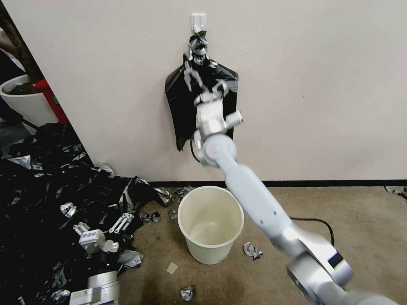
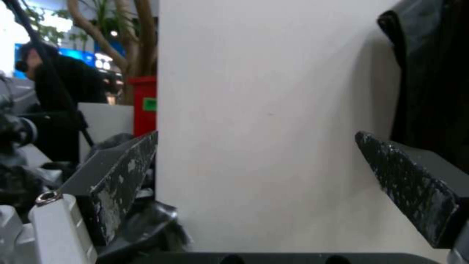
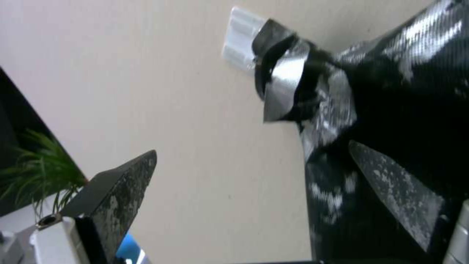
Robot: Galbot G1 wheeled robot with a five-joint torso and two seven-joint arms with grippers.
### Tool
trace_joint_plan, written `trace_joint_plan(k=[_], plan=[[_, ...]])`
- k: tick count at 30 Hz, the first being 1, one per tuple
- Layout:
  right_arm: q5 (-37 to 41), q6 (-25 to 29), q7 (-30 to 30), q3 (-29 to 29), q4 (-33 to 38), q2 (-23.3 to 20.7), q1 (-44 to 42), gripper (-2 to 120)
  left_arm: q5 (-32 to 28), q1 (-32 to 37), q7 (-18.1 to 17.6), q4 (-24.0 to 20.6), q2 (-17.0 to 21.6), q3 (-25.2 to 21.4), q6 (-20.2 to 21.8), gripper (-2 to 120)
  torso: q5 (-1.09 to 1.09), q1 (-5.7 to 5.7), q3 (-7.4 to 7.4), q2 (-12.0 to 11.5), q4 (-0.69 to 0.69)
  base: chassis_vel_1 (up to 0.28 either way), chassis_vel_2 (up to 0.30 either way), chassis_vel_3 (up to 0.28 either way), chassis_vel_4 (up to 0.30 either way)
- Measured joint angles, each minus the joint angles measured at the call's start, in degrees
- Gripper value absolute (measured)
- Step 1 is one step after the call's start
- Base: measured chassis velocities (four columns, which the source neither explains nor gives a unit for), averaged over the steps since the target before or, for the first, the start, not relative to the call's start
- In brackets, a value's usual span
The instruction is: Place a trash bag onto the trash bin.
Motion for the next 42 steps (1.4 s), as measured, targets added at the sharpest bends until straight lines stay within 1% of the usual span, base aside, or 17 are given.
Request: trace_joint_plan(k=[3,12,14,16,18,20,21,24,25,28,30,33,35,36,39,41,42], plan=[[0.05,-0.08,-0.53,0.37,-1.34,0.42,0.72,100,-0.02,0.41,-0.32,-0.05,-0.01,-1.22,-0.02,100,0.01,0.0,0.0,0.0,-0.01,0.0,0.0,0.0,0.0],[-0.73,-0.08,-3.0,1.18,-3.43,1.87,1.84,98,-0.03,0.73,-0.58,0.33,-0.02,-2.1,-0.36,100,0.01,0.0,0.0,0.0,0.0,0.0,0.0,0.0,0.0],[-1.04,-0.06,-3.55,1.89,-4.06,2.21,2.32,90,0.0,0.91,-0.63,0.38,0.03,-2.2,-0.39,100,0.01,0.0,0.0,0.0,0.0,0.0,0.0,0.0,0.0],[-1.15,-0.06,-3.66,2.13,-4.24,2.29,2.53,87,0.04,1.0,-0.66,0.38,0.07,-2.23,-0.39,100,0.01,0.0,0.0,0.0,0.0,0.0,0.0,0.0,0.0],[-1.33,-0.06,-3.86,2.42,-4.52,2.3,2.78,80,0.11,1.14,-0.71,0.38,0.21,-2.28,-0.39,100,0.01,0.0,-0.01,0.01,0.0,0.0,0.0,0.0,0.0],[-1.72,-0.06,-4.43,2.98,-5.09,2.22,3.05,67,0.34,1.19,-0.78,0.37,0.33,-2.32,-0.38,100,0.01,0.0,-0.01,0.0,0.0,0.0,0.0,0.0,0.0],[-1.72,-0.06,-4.43,2.98,-5.09,2.22,3.05,67,0.34,1.19,-0.78,0.37,0.33,-2.32,-0.38,100,0.01,0.0,-0.01,0.0,0.0,0.0,0.0,0.0,0.0],[-1.98,-0.06,-4.79,3.54,-5.85,2.22,3.28,53,1.04,1.33,-0.84,0.36,0.19,-1.86,-0.37,100,0.01,0.0,0.0,0.0,0.0,0.0,0.0,0.0,0.0],[-1.98,-0.06,-4.79,3.54,-5.85,2.22,3.28,53,1.04,1.33,-0.84,0.36,0.19,-1.86,-0.37,100,0.01,0.0,0.0,0.0,0.0,0.0,0.0,0.0,0.0],[-2.28,-0.04,-4.91,3.66,-6.23,2.15,3.32,39,1.56,1.47,-0.89,0.36,0.01,-1.44,-0.36,100,0.01,-0.01,0.0,0.0,0.0,0.0,0.0,0.0,0.0],[-2.32,-0.03,-4.91,3.66,-6.23,2.1,3.28,36,1.61,1.48,-0.9,0.36,-0.02,-1.38,-0.36,100,0.01,-0.01,0.0,0.0,0.01,0.0,0.0,0.0,0.0],[-2.98,0.03,-4.92,3.46,-5.97,1.71,2.21,22,1.74,1.48,-0.92,0.39,-0.1,-1.2,-0.38,100,0.01,-0.01,-0.01,0.0,0.0,0.0,0.0,0.0,0.0],[-3.2,0.05,-4.92,3.35,-5.8,1.61,1.83,18,1.77,1.47,-0.93,0.45,-0.14,-1.16,-0.39,100,0.01,-0.01,-0.01,0.0,0.0,0.0,0.0,0.0,0.0],[-3.74,0.08,-4.92,3.07,-5.4,1.39,1.01,13,1.91,1.44,-0.94,0.68,-0.27,-1.05,-0.44,100,0.01,-0.01,-0.01,0.0,0.0,0.0,0.0,0.0,0.0],[-4.03,0.12,-4.94,3.01,-5.22,1.32,0.54,11,2.0,1.42,-0.95,0.8,-0.34,-0.96,-0.5,100,0.02,-0.01,-0.01,0.0,0.0,0.0,0.0,0.0,0.0],[-4.34,0.17,-4.95,3.06,-5.09,1.18,-0.11,22,2.21,1.37,-0.96,1.02,-0.42,-0.74,-0.62,100,0.02,-0.01,-0.01,0.0,0.0,0.0,0.0,0.0,0.0],[-4.34,0.17,-4.95,3.06,-5.09,1.18,-0.11,22,2.21,1.37,-0.96,1.02,-0.42,-0.74,-0.62,100,0.02,-0.01,-0.01,0.0,0.0,0.0,0.0,0.0,0.0]])
